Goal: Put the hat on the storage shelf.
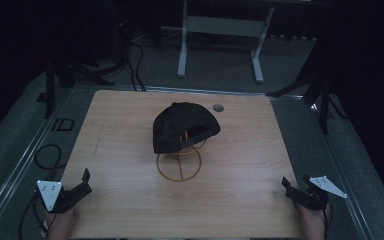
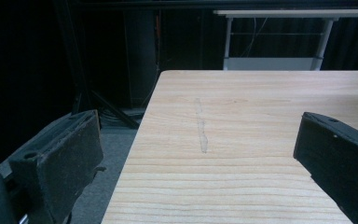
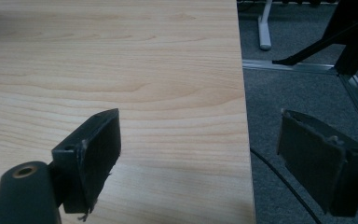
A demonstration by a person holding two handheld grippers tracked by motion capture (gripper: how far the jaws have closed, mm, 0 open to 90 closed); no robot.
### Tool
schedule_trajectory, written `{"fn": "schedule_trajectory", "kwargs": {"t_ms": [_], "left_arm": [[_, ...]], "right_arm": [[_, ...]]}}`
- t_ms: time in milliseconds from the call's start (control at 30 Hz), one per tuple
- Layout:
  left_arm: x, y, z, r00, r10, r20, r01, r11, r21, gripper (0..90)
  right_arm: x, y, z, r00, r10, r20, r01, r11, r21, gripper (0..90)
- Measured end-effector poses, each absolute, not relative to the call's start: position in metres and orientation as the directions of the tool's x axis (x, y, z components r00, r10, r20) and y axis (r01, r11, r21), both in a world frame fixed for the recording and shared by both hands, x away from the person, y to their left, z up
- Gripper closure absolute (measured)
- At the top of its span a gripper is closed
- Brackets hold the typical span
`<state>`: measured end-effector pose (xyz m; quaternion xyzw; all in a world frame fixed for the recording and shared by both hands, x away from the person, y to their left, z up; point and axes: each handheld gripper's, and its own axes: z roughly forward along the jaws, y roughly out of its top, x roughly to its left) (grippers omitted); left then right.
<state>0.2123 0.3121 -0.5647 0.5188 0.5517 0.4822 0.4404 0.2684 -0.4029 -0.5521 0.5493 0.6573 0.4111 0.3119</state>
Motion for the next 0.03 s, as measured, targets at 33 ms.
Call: {"fn": "schedule_trajectory", "kwargs": {"t_ms": [33], "left_arm": [[0.2123,0.3121,-0.5647,-0.073,0.997,0.015,0.148,-0.004,0.989,1.8]], "right_arm": [[0.2683,-0.4030,-0.5520,-0.201,0.979,0.043,0.467,0.057,0.883,13.6]]}}
